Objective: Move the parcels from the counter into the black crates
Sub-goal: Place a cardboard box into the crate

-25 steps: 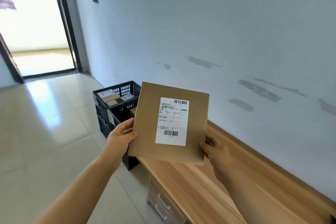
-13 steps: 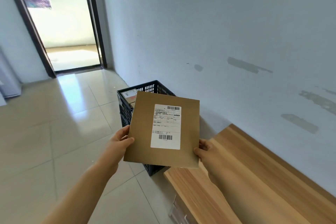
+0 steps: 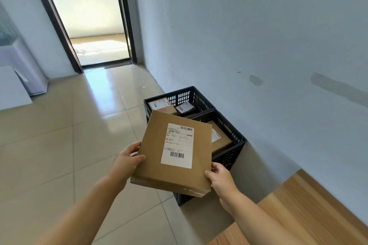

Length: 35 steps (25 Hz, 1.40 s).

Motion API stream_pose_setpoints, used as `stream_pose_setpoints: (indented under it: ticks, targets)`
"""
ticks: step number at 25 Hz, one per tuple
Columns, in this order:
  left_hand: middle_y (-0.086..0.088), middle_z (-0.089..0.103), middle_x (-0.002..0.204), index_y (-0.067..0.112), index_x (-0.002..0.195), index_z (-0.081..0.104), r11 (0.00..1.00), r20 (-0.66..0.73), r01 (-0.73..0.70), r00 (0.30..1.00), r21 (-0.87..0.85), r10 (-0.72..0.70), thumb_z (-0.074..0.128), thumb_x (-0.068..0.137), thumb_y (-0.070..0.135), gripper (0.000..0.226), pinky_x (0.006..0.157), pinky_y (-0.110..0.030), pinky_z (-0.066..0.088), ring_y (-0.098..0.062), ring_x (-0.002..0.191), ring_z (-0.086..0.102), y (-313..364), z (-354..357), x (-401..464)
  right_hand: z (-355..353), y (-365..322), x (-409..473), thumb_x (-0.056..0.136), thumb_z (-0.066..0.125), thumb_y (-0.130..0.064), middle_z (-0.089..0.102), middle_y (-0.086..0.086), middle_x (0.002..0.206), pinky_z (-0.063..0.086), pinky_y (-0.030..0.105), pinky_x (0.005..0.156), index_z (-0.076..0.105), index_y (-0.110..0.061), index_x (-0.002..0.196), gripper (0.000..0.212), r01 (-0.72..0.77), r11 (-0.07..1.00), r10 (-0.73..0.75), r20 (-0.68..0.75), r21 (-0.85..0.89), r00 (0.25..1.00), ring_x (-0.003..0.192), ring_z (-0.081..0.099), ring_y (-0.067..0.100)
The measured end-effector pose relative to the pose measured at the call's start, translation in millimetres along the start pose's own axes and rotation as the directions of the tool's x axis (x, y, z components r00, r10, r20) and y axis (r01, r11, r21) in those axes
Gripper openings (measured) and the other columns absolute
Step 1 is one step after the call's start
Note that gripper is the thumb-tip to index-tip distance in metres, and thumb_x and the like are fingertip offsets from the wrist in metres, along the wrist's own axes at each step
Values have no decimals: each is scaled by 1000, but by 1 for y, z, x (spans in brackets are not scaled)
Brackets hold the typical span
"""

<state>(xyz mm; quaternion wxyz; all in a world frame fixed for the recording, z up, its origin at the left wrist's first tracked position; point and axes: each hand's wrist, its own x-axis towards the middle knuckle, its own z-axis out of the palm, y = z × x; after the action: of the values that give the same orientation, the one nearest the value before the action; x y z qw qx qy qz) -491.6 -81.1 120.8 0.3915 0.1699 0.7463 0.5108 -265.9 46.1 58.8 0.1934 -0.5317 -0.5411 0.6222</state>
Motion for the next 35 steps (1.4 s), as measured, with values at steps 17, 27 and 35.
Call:
stream_pose_setpoints:
  ticks: [17, 27, 35]
  targets:
    - [1, 56, 125, 31, 138, 44, 905, 415, -46, 898, 423, -148, 54, 92, 5, 54, 99, -39, 43, -19, 114, 52, 75, 22, 314, 92, -46, 180, 99, 47, -11, 60, 0, 115, 46, 26, 80, 48, -12, 132, 33, -265, 940, 325, -331, 214, 886, 98, 58, 12]
    - [-3, 43, 136, 23, 146, 35, 679, 508, -241, 832, 694, -224, 52, 92, 5, 59, 86, -28, 45, -19, 120, 46, 67, 154, 419, 32, -20, 271, 99, 44, -12, 58, -2, 110, 45, 22, 68, 46, -13, 133, 34, -392, 891, 454, -408, 231, 792, 94, 57, 10]
    - [0, 52, 134, 22, 148, 32, 560, 592, -368, 751, 743, -292, 58, 87, 3, 68, 86, -29, 51, -16, 105, 55, 54, 224, 508, 11, -12, 346, 82, 68, -4, 56, -12, 104, 46, 17, 75, 36, -27, 119, 55, -437, 864, 497, -282, 250, 821, 93, 55, 2]
